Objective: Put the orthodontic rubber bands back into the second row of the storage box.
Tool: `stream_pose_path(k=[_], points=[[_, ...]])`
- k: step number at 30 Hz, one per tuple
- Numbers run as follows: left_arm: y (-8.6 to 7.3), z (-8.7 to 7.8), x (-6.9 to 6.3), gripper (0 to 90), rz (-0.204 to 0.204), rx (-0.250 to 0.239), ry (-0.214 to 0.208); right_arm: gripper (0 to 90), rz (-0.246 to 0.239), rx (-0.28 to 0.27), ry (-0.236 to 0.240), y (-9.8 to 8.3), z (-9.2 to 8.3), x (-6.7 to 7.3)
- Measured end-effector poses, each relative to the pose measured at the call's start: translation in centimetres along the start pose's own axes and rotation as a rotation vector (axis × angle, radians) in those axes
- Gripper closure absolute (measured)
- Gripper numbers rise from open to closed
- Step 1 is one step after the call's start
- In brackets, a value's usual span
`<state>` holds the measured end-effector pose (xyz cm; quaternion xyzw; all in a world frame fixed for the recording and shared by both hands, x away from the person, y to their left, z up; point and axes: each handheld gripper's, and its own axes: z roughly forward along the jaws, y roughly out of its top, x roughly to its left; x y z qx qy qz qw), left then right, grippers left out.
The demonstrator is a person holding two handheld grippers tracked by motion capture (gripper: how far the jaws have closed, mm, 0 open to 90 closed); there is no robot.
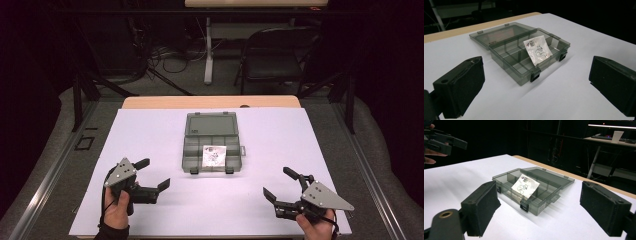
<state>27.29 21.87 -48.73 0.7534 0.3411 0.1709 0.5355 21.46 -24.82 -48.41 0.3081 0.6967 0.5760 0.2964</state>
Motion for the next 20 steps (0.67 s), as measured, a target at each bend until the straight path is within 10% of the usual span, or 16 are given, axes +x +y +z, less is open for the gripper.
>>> stream_pose_path(k=[20], points=[[-0.52,-0.15,1.01,0.4,-0.011,0.014,0.027,14.4,-0.004,0.008,0.001,-0.08,-0.08,-0.11]])
